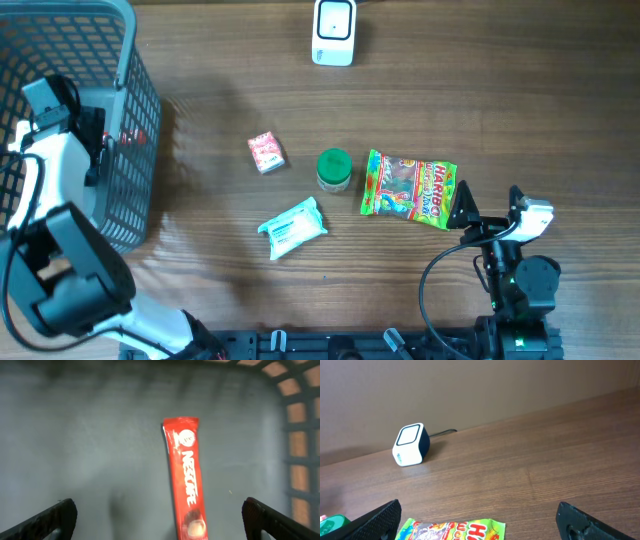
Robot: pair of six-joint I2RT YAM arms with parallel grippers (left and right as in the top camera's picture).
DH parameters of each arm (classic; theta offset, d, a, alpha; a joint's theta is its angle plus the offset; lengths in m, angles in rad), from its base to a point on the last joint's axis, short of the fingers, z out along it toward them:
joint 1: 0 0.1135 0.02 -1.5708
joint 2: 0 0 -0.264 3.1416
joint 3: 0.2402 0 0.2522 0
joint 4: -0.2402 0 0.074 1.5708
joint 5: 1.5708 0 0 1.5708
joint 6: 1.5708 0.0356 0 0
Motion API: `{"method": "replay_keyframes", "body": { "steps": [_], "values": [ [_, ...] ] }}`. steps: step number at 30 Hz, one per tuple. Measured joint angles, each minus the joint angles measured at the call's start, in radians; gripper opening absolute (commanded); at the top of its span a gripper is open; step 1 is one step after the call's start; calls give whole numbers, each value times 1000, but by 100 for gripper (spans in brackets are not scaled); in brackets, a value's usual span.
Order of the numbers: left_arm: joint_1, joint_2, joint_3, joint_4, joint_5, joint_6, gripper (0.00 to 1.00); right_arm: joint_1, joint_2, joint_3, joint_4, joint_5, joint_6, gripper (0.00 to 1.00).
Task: Scan the item barcode
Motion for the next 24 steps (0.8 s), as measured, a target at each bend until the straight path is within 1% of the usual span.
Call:
{"method": "replay_keyframes", "body": {
  "steps": [3, 7, 11, 19, 22, 24],
  "values": [
    [0, 55, 0, 31, 0, -17, 100, 0, 0, 0, 0, 0, 0, 100],
    [0, 84, 0, 56, 0, -16, 100, 0, 0, 0, 0, 0, 0, 100],
    [0, 97, 0, 96, 0, 51, 100, 0, 0, 0, 0, 0, 0, 100],
    [-10, 133, 4, 161, 15, 371, 100, 0, 0, 0, 0, 0, 0, 100],
    [-12, 136, 4, 153, 24, 470, 100, 0, 0, 0, 0, 0, 0, 100],
    [-13, 137, 6, 140, 30, 517, 98, 0, 0, 0, 0, 0, 0, 100]
  ]
}}
